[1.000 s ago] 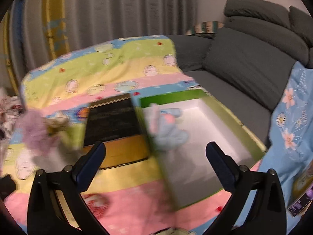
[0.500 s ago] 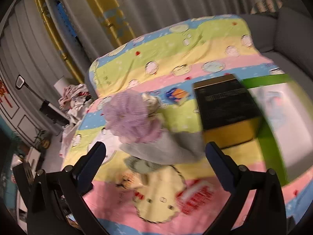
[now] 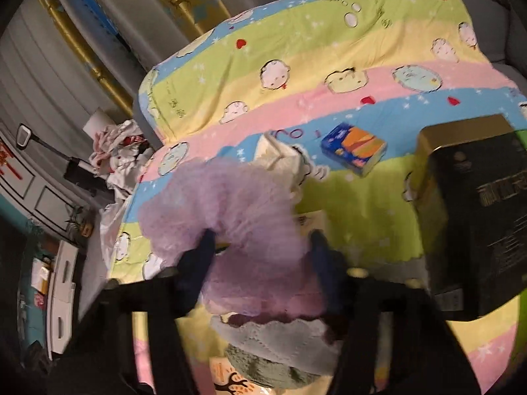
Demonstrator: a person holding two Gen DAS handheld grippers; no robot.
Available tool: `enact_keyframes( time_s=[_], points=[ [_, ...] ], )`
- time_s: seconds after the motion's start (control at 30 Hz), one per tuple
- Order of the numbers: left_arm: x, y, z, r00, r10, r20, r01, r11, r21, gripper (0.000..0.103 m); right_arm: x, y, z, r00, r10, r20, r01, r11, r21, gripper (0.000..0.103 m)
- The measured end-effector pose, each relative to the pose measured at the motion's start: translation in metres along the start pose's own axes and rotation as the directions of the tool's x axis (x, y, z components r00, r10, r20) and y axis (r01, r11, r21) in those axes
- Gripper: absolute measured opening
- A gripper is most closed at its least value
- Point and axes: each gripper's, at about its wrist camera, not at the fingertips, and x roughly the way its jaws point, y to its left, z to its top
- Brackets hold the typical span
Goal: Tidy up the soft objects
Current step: 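Grasp the lilac mesh bath puff with the right gripper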
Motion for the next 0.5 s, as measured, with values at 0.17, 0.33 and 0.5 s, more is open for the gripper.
enact_keyframes(
  time_s=[0.17,0.33,0.5],
  points=[
    [-0.004,-0.011,0.0,0.992,-0.13,0.001,0.13,0.992,-0.01,0.073,-0.038,0.003,-0.015,0.991,0.131,0.021,-0.131,0.991,0.005,0.012],
    [-0.004,-0.026,-0.003,0.977,-0.214,-0.014,0.214,0.977,-0.014,0.073,-0.085,0.007,-0.05,0.98,0.199,0.0,-0.199,0.98,-0.003,0.012],
    [-0.001,-0.04,-0.013,0.953,-0.296,-0.059,0.296,0.955,-0.006,0.073,-0.101,-0.006,-0.089,0.972,0.224,-0.067,-0.222,0.974,0.042,0.012]
  ],
)
